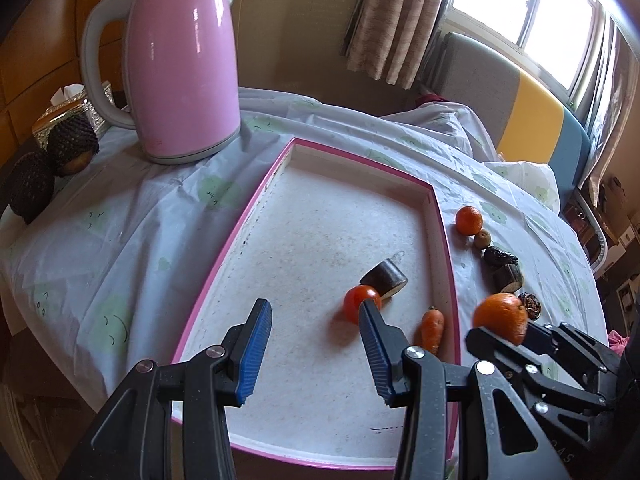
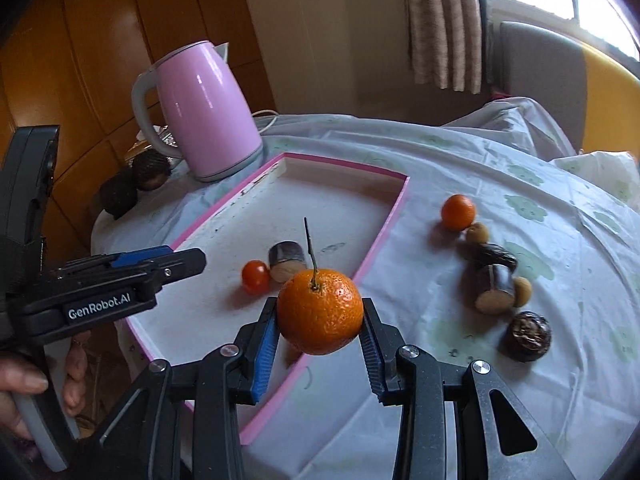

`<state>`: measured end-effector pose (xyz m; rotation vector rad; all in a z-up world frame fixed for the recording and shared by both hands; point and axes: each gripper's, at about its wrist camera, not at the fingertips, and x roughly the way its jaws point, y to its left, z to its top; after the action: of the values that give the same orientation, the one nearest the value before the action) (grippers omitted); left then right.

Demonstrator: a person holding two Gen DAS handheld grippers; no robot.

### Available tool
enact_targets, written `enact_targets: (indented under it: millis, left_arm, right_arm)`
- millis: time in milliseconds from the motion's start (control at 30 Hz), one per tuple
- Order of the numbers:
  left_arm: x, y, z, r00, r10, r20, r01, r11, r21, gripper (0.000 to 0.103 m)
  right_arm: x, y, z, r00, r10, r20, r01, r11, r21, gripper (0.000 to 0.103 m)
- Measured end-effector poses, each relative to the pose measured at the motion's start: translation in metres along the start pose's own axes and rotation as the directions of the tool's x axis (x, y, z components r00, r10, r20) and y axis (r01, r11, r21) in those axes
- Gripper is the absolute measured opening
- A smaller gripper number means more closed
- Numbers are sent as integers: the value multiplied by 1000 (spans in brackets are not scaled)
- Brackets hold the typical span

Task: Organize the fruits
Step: 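Lower the mandarin orange into the tray and open the right gripper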

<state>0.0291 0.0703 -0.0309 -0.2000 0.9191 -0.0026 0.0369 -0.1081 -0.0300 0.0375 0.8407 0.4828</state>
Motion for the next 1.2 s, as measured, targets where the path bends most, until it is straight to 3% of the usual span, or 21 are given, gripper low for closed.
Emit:
enact_targets:
  millis: [167, 400, 1200]
  left_arm:
    - [1, 12, -2, 1000, 3, -6, -4, 999, -33, 46]
    - [1, 18, -3, 1000, 12, -7, -12, 999, -42, 46]
    - [-6, -14, -9, 1000, -18, -2, 18, 999, 41, 46]
  right_arm:
    - [22, 19, 5, 997, 55, -55, -56, 998, -13, 39]
    - [44, 32, 7, 993, 71, -95, -72, 997, -14, 42]
    - [-2, 8, 0, 999, -31, 30, 30, 998, 48, 51]
